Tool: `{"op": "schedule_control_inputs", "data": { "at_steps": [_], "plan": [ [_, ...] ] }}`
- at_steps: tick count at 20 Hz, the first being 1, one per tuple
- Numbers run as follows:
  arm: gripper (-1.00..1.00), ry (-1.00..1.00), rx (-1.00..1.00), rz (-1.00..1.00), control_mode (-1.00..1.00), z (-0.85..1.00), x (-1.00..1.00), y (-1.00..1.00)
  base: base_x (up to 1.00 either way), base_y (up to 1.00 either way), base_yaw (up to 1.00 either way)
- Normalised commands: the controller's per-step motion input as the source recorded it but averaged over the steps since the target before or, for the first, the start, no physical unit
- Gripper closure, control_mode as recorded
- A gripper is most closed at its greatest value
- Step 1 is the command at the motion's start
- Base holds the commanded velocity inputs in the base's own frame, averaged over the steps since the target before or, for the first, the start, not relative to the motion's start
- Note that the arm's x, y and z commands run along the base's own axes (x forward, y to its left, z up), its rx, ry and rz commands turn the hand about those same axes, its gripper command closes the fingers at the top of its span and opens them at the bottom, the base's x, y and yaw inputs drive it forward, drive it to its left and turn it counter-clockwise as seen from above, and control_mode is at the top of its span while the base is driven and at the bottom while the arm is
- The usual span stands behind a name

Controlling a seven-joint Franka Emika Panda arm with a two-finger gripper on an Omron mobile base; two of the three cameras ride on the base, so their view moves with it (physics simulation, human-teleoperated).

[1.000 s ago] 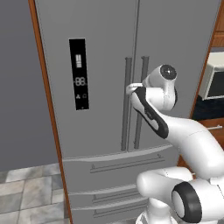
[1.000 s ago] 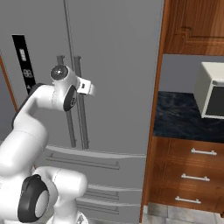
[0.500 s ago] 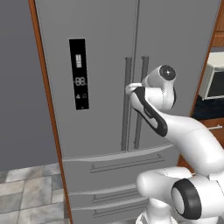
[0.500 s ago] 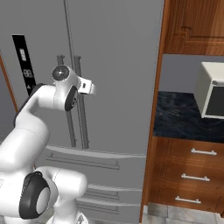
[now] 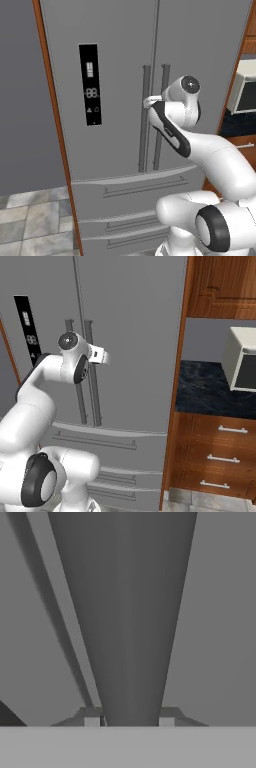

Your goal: There is a bowl on the dining counter. Grab a lemon wedge from the fridge and place it in the bowl. Then get the liquor bottle and glass cup from the cabinet and place them next to the bowl.

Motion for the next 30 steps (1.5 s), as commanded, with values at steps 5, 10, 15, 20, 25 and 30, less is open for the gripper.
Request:
{"op": "schedule_control_inputs", "data": {
  "at_steps": [5, 10, 15, 20, 25, 30],
  "plan": [
    [1.0, 0.03, 0.0, -0.03, -1.0, -0.02, -0.06, -0.25, 0.0, 0.0, 0.0],
    [1.0, 0.01, 0.0, -0.06, -1.0, 0.0, -0.48, -0.81, 0.0, 0.0, 0.0],
    [1.0, 0.01, 0.0, -0.09, -1.0, 0.0, -0.6, -1.0, 0.0, 0.0, 0.0],
    [1.0, 0.0, 0.0, -0.12, -1.0, 0.03, -0.72, -1.0, 0.0, 0.0, 0.0],
    [1.0, 0.0, 0.0, -0.13, -1.0, 0.07, -0.82, -1.0, 0.0, 0.0, 0.0],
    [-1.0, -0.01, 0.0, -0.07, -1.0, 0.06, -0.78, -0.54, 0.0, 0.0, 0.0]
  ]
}}
